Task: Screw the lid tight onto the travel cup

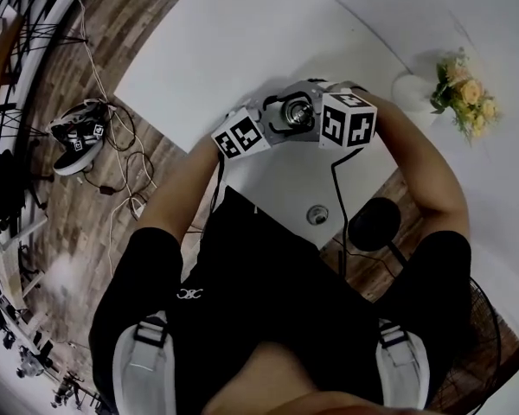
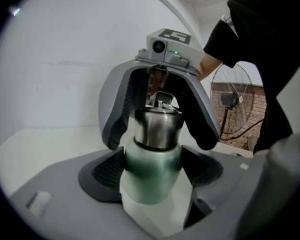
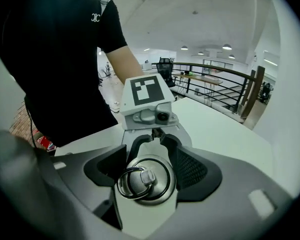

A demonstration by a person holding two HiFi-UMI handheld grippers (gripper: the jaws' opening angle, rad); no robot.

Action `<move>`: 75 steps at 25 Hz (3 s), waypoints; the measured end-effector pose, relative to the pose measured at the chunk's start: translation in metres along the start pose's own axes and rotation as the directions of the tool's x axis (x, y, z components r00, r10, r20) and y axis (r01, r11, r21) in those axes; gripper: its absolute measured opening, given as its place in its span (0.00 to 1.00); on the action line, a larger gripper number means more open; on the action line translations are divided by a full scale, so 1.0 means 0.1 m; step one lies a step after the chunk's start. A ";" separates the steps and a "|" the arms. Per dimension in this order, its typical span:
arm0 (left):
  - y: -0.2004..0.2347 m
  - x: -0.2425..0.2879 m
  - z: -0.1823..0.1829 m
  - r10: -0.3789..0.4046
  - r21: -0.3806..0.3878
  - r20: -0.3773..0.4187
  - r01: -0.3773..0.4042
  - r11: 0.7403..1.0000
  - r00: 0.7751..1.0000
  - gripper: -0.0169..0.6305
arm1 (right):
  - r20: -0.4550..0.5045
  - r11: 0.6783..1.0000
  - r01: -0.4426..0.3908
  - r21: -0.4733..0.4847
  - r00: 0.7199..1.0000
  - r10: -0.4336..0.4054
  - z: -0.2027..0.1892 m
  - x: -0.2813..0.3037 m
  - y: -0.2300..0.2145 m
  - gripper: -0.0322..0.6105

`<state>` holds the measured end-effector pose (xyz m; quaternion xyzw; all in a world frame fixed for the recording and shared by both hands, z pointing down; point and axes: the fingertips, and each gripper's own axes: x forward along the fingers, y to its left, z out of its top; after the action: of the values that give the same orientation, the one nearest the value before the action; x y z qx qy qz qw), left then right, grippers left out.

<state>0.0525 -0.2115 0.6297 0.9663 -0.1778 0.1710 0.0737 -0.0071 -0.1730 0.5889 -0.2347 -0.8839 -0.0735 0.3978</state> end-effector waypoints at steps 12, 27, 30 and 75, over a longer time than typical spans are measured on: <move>-0.06 0.00 0.00 -0.168 0.058 -0.069 0.172 0.983 0.983 0.66 | 0.079 0.993 -0.084 -0.077 0.993 0.090 0.10 0.04 0.08 0.48; 0.01 -0.06 0.00 0.078 -0.031 0.036 -0.077 0.997 0.996 0.66 | 0.398 0.754 0.477 0.452 0.648 -0.649 0.31 -0.32 -0.42 0.48; 0.02 -0.08 -0.01 0.127 -0.053 0.045 -0.124 0.991 0.991 0.65 | 0.339 0.642 0.560 0.524 0.555 -0.760 0.27 -0.37 -0.49 0.48; 0.01 -0.08 0.01 0.007 -0.019 0.015 -0.007 1.000 1.000 0.65 | -0.387 0.954 -0.126 -0.273 0.922 0.011 0.01 0.02 0.10 0.40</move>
<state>0.0455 -0.2097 0.6255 0.9662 -0.1832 0.1622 0.0808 -0.0039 -0.1630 0.5887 -0.3032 -0.7601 -0.2335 0.5252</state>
